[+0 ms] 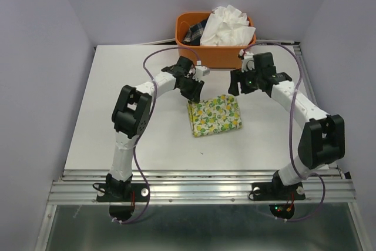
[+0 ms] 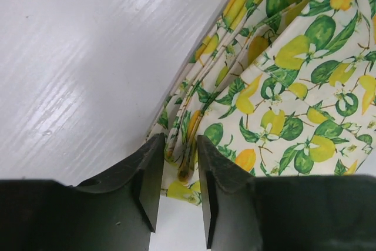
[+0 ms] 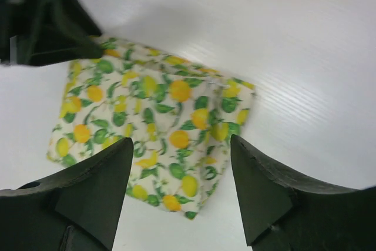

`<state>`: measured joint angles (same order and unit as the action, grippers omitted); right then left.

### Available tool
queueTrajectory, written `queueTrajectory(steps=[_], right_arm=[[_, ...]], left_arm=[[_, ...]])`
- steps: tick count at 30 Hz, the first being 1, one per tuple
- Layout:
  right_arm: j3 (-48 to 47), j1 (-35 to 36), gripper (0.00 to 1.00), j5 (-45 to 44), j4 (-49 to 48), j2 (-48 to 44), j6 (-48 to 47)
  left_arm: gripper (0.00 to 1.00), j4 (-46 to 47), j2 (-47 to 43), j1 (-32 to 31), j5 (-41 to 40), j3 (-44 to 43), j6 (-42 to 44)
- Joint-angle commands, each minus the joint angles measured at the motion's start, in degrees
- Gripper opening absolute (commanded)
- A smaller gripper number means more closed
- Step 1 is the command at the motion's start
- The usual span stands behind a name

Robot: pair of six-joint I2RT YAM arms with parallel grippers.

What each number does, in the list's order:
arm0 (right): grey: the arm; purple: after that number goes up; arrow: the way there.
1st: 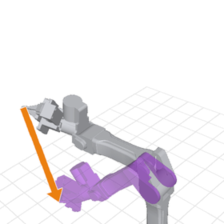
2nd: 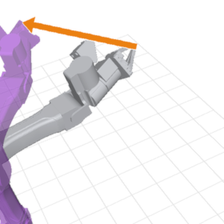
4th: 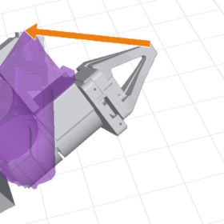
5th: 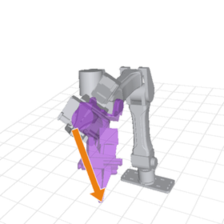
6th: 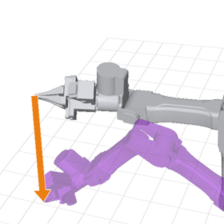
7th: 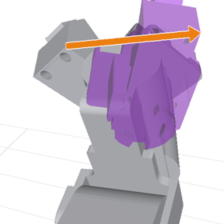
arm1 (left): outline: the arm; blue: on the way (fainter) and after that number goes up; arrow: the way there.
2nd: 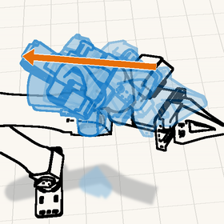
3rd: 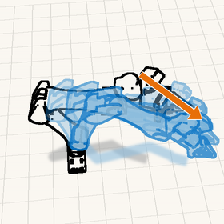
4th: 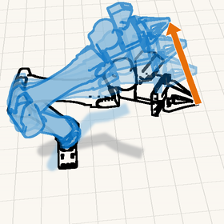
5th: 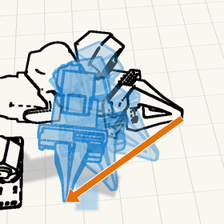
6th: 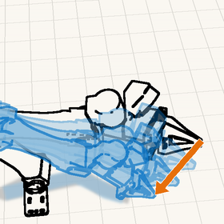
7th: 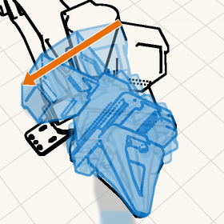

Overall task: Fold and stack the skirts
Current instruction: Fold the skirt, then neatly place the folded skirt to the corner

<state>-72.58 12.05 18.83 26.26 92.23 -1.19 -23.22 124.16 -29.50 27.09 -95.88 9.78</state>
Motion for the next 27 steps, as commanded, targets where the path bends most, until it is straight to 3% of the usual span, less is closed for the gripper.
queueTrajectory(steps=[1, 7, 9, 11, 12, 14, 21, 27], right_arm=[[-0.1, 10.3, 0.72, -3.9, 5.1, -4.3, -3.4], [7.4, 22.5, 0.74, -13.2, 1.8, -2.3, 1.0], [8.3, 23.7, 0.82, -17.3, -0.5, -1.1, 2.9], [9.1, 23.7, 0.84, -18.7, -2.6, 1.4, 4.4], [9.0, 23.7, 0.84, -21.1, -3.0, 2.7, 5.0], [8.9, 23.7, 0.85, -24.3, -3.8, 7.0, 7.0], [10.3, 19.8, 0.89, -25.2, -4.9, 12.0, 8.7], [13.6, 4.0, 0.92, -16.6, -1.6, 9.3, -2.7]], left_arm=[[0.43, -1.1, -2.5, 0.2, -1.4, -3.2, 0.2], [0.55, 1.2, -10.2, 4.4, -4.9, -0.1, -3.6], [0.56, 2.6, -14.5, 6.3, -6.3, 2.0, -5.4], [0.75, 4.3, -18.1, 8.7, -7.7, 6.6, -5.8], [0.9, 4.9, -21.5, 9.3, -9.5, 7.9, -5.8], [0.98, 6.3, -24.6, 10.6, -13.4, 11.1, -5.8], [0.98, 7.3, -36.0, 11.2, -18.3, 17.6, -4.1], [0.98, 6.2, -37.9, 11.7, -16.6, 20.1, -2.2]])
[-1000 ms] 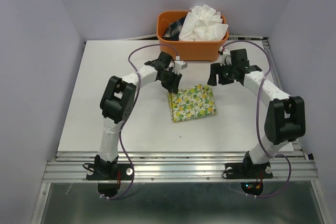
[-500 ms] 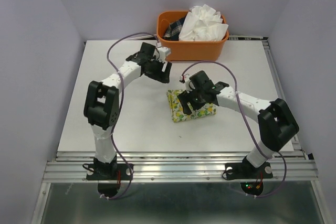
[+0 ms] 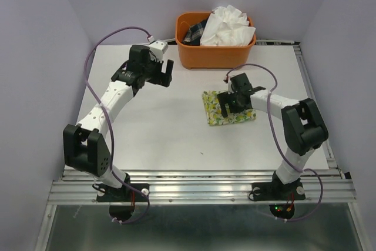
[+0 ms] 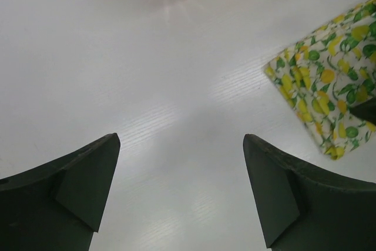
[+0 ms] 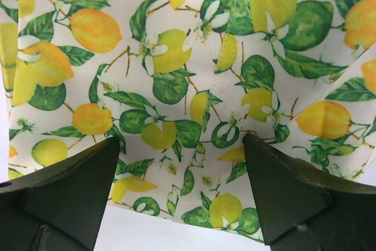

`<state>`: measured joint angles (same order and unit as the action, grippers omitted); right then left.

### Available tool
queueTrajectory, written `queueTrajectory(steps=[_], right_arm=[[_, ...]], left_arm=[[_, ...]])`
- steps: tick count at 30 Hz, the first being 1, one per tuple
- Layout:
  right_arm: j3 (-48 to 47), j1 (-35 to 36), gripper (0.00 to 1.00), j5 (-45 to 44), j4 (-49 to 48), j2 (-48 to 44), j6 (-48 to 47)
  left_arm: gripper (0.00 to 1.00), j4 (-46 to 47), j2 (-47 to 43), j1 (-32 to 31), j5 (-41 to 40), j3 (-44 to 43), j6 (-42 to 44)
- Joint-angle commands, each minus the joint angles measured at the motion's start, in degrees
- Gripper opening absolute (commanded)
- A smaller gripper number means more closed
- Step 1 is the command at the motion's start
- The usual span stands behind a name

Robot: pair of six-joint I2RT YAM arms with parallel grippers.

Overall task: Fold and stack the skirts
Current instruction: Neatly place the folded skirt to the corner

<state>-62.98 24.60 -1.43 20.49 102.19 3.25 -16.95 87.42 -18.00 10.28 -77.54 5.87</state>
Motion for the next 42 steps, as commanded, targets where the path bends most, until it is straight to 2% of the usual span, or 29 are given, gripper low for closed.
queueTrajectory(steps=[1, 4, 5, 8, 11, 13, 19, 23, 28, 32, 37, 42], right_arm=[[4.7, -13.0, 0.93, 4.0, 5.0, -1.4, -11.4], [5.1, -19.9, 0.94, 6.7, 5.7, -1.7, -20.0], [4.5, -24.3, 0.95, 7.4, 6.0, -1.2, -22.3], [-0.1, -31.2, 0.97, 11.7, 7.4, 2.5, -30.6], [-5.6, -34.4, 0.99, 14.0, 9.0, 7.2, -37.3], [-12.4, -35.6, 1.0, 15.1, 11.0, 13.0, -40.2], [-32.6, -35.6, 1.0, 13.7, 13.5, 28.2, -35.3], [-42.5, -35.6, 1.0, 11.3, 13.9, 34.5, -30.2], [-48.7, -35.6, 1.0, 9.3, 14.9, 38.3, -27.5], [-48.3, -35.6, 1.0, 8.0, 15.3, 37.6, -27.8], [-46.4, -35.6, 1.0, 12.7, 16.1, 27.1, -26.2], [-52.4, -35.6, 1.0, 19.1, 21.0, 16.9, -24.4]], left_arm=[[0.98, -0.2, -1.2, 0.2, 1.0, 1.9, 1.8], [0.98, -0.1, -0.7, 0.3, 3.9, 2.3, 2.2], [0.98, -0.1, -0.6, 0.4, 5.5, 2.2, 2.5], [0.98, -0.3, 0.3, 0.4, 7.6, 1.6, 2.7], [0.98, -1.2, 1.7, 0.4, 9.3, 0.7, 3.5], [0.98, -1.4, 2.5, 0.4, 9.6, 0.2, 3.8], [0.98, -2.7, 4.2, 0.6, 8.4, -1.6, 4.2], [0.98, -3.4, 4.3, 0.9, 7.6, -2.1, 4.9], [0.98, -4.1, 4.6, 1.3, 7.6, -3.0, 5.1], [0.98, -4.8, 4.3, 1.7, 8.0, -3.5, 5.1], [0.98, -4.1, 1.1, 2.9, 9.2, -4.3, 4.6], [0.98, -3.4, -1.7, 4.6, 12.1, -7.6, 2.1]])
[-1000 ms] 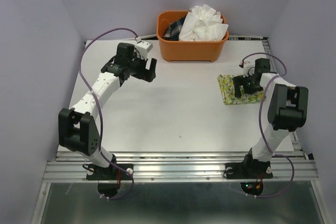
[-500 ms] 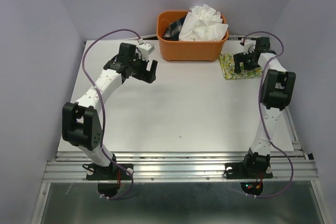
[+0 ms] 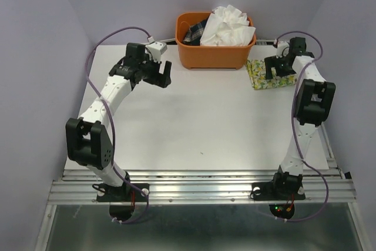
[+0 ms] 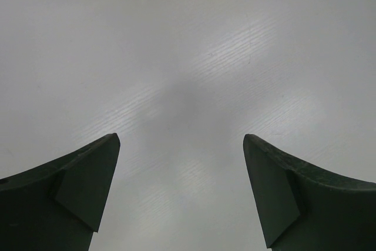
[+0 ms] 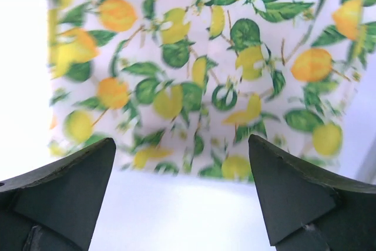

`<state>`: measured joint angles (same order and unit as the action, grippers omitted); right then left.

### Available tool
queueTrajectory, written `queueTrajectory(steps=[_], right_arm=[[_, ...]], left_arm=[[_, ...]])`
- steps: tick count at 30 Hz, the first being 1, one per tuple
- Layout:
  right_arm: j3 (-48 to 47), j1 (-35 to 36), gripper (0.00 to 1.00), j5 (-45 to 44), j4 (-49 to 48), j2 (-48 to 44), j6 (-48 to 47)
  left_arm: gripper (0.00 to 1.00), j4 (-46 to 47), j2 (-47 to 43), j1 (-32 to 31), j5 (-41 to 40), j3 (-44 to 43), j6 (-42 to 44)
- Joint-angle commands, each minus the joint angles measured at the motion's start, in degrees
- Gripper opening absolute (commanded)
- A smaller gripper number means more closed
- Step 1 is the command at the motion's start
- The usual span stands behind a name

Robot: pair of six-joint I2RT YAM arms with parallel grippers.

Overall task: Fold and stack the skirts
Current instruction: Neatly place the folded skirt to the corner, then grab the skirt from the pile

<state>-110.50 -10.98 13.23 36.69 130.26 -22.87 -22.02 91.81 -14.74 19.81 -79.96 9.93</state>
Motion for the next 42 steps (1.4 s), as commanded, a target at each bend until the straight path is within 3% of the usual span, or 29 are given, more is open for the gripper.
queueTrajectory(steps=[1, 7, 14, 24, 29, 34, 37, 40, 41, 42], right_arm=[[-6.4, 0.0, 1.0, 5.1, 5.8, -12.5, 2.0], [-13.2, 1.7, 1.0, 8.6, 13.8, -19.9, 3.4], [-9.6, 13.4, 1.0, 2.8, 1.2, -23.7, 10.5], [-25.9, 21.0, 1.0, -2.9, -10.7, -2.5, 18.6], [-25.4, 21.5, 1.0, -7.3, -21.3, 3.4, 20.4], [-25.5, 21.5, 0.95, -10.3, -25.0, 9.3, 18.5], [-25.9, 21.5, 0.86, -10.9, -25.7, 11.0, 17.9], [-25.9, 21.5, 0.63, -10.8, -26.8, 11.9, 17.6], [-26.2, 21.5, 0.48, -10.7, -27.6, 12.2, 17.6], [-26.6, 21.5, 0.39, -10.7, -27.8, 12.4, 17.5]], left_arm=[[0.98, 1.8, -6.5, 1.4, 2.6, -6.1, -2.3], [0.98, 0.7, -7.6, 1.5, 5.1, -7.7, -1.3], [0.98, 2.8, -13.0, 1.6, 0.8, -3.5, -0.5], [0.98, 1.6, -19.3, 1.6, -0.5, 3.2, 0.1], [0.98, 2.1, -21.2, 1.6, -1.4, 6.2, -0.4], [0.98, 1.7, -22.2, 1.6, -3.5, 6.8, -0.1], [0.99, 1.7, -21.9, 1.6, -3.7, 6.8, -0.1], [0.98, 1.9, -21.6, 1.6, -3.8, 6.6, 0.1], [0.98, 1.9, -21.5, 1.6, -4.0, 6.5, 0.1], [0.98, 1.9, -21.3, 1.6, -3.9, 6.4, 0.1]])
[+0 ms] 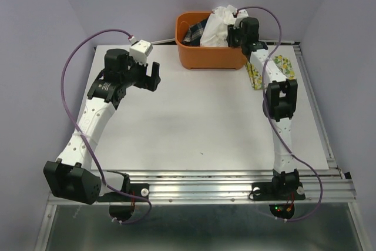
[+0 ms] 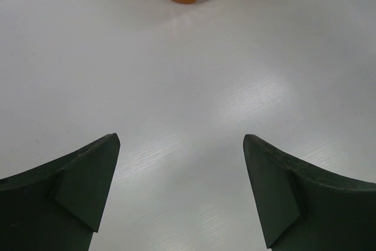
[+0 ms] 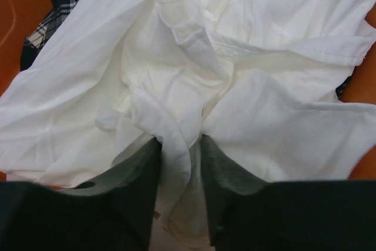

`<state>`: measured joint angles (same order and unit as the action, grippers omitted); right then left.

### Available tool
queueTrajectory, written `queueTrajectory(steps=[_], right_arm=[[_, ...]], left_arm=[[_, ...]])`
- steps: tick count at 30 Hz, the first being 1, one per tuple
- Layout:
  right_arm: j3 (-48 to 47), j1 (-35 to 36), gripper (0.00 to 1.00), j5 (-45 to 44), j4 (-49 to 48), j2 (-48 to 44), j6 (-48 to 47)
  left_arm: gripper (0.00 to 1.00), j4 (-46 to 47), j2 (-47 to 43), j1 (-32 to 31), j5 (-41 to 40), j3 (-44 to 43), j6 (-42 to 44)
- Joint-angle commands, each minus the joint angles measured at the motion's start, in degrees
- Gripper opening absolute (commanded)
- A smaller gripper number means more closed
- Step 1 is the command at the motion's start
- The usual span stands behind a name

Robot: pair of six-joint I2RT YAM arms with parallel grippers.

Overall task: Fold and stack the skirts
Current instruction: Grab the skirt from the pile

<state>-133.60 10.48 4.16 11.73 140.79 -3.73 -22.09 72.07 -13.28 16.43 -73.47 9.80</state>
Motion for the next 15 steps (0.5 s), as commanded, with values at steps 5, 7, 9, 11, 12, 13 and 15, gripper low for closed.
queueTrajectory(steps=[5, 7, 9, 11, 12, 13, 15], right_arm=[[-7.2, 0.1, 0.03, -1.4, -4.5, 1.0, -0.8], [-7.6, 0.1, 0.01, -1.7, -6.3, -2.1, -0.3], [-7.4, 0.1, 0.01, -1.2, -9.7, -6.4, 0.7], [-6.0, 0.1, 0.01, -0.2, -14.7, -9.6, 2.1], [-5.4, 0.1, 0.01, 0.1, -16.1, -11.0, 2.8], [-4.9, 0.1, 0.01, 0.8, -17.3, -13.5, 3.5], [-5.0, 0.1, 0.01, 0.8, -19.9, -15.4, 6.4]], left_arm=[[0.99, 2.0, -1.4, 0.2, 0.0, -0.1, 0.4], [0.98, 1.6, -1.4, 0.2, 0.2, -0.3, 1.0], [0.98, 1.4, -1.4, 0.2, -0.8, 0.0, 1.3], [0.98, 1.7, -1.4, 0.2, -1.6, 0.3, 1.4], [0.99, 1.9, -1.3, 0.2, -2.3, 0.3, 1.4], [0.98, 2.2, -1.0, 0.2, -2.7, 0.3, 1.4], [0.98, 2.3, -0.4, 0.2, -3.8, -0.3, 1.1]])
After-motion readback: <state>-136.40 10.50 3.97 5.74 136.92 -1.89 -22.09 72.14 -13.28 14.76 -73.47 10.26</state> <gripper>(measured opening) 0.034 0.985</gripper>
